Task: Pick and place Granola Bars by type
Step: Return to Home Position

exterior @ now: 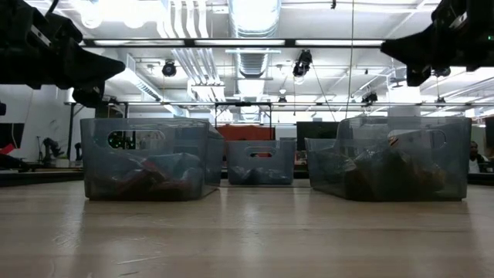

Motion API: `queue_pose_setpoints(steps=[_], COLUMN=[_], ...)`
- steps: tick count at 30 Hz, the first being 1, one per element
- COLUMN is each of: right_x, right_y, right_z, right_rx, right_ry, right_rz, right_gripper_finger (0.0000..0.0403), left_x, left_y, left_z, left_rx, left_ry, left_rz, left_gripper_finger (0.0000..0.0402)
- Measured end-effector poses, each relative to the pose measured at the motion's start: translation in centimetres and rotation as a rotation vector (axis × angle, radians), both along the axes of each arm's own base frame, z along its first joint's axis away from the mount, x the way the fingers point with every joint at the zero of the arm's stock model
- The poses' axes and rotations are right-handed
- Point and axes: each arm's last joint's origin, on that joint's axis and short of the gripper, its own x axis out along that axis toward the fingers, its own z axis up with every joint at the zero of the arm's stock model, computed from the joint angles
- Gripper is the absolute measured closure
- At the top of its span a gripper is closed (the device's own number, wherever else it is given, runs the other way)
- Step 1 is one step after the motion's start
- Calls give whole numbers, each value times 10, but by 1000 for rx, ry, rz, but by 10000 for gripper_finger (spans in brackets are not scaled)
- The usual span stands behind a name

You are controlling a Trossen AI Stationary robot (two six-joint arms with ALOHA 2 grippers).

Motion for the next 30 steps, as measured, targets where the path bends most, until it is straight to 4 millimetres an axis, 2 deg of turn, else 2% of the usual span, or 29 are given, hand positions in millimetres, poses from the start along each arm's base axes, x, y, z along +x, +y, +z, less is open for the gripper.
queue_pose_setpoints(steps=[4, 8, 13, 20, 30], right_x=[0, 0, 0, -5, -5], right_y=[0, 0, 0, 0, 3], right_z=[-18, -34, -34, -27, -28], right_rx=[0, -1, -2, 0, 0], right_ry=[17, 152, 154, 63, 73], right_rz=[-1, 0, 2, 1, 28], right_gripper_finger=[394, 394, 394, 394, 394], left_x=[0, 0, 0, 0, 0], left_y=[0, 0, 0, 0, -2], left_z=[0, 0, 0, 0, 0], left_rx=[0, 0, 1, 1, 1], left_ry=[0, 0, 0, 1, 1], left_rz=[0, 0, 0, -1, -21], left_gripper_finger=[402, 402, 402, 402, 402])
